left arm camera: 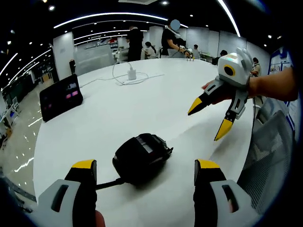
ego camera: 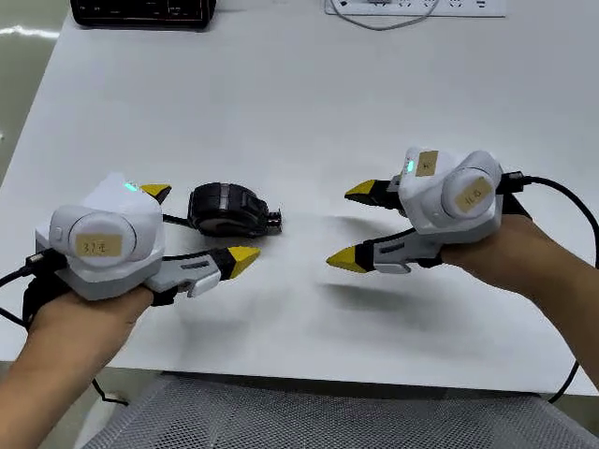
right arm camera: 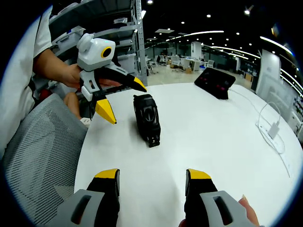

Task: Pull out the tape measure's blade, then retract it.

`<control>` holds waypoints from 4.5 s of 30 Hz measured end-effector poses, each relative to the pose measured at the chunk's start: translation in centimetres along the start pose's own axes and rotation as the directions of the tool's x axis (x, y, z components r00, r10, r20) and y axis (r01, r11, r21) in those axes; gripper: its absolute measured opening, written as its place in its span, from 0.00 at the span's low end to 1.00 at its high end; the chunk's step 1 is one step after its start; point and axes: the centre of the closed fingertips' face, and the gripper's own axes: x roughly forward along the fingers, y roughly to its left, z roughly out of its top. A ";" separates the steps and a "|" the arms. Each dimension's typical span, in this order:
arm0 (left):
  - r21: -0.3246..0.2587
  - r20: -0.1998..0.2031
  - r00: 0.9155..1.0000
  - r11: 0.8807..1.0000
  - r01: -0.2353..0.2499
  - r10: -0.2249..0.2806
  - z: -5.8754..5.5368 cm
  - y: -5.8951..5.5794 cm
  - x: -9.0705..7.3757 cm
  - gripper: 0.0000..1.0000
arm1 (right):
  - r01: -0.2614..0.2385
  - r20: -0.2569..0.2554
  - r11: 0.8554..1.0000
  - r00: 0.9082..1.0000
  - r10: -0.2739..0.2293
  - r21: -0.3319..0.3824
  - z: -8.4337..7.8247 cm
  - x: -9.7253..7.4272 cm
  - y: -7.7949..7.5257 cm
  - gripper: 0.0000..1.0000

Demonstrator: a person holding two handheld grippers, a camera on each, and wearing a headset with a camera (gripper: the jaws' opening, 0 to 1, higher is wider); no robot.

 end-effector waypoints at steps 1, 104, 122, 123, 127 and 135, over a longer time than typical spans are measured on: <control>0.006 0.001 1.000 1.000 0.004 -0.004 0.0 -0.1 -0.1 0.82 | 0.002 0.001 1.000 1.000 -0.002 0.003 0.0 -0.2 0.1 0.54; 0.171 0.044 0.977 0.965 0.200 -0.210 -2.3 -0.1 -5.5 0.99 | 0.226 0.045 0.969 0.972 -0.231 0.100 -4.5 -11.0 2.1 0.87; 0.172 0.045 0.977 0.965 0.198 -0.208 -2.3 0.2 -5.6 0.99 | 0.214 0.055 0.967 0.973 -0.223 0.137 -4.3 -11.1 2.2 0.86; 0.172 0.045 0.977 0.965 0.198 -0.208 -2.3 0.2 -5.6 0.99 | 0.214 0.056 0.967 0.973 -0.223 0.138 -4.3 -11.1 2.2 0.86; 0.173 0.042 0.977 0.965 0.198 -0.208 -2.4 0.2 -5.6 0.99 | 0.211 0.051 0.967 0.974 -0.220 0.142 -4.4 -11.1 2.3 0.86; 0.200 0.025 0.978 0.959 0.199 -0.208 -2.7 0.0 -5.6 0.98 | 0.210 0.051 0.967 0.974 -0.220 0.143 -4.3 -11.1 2.2 0.86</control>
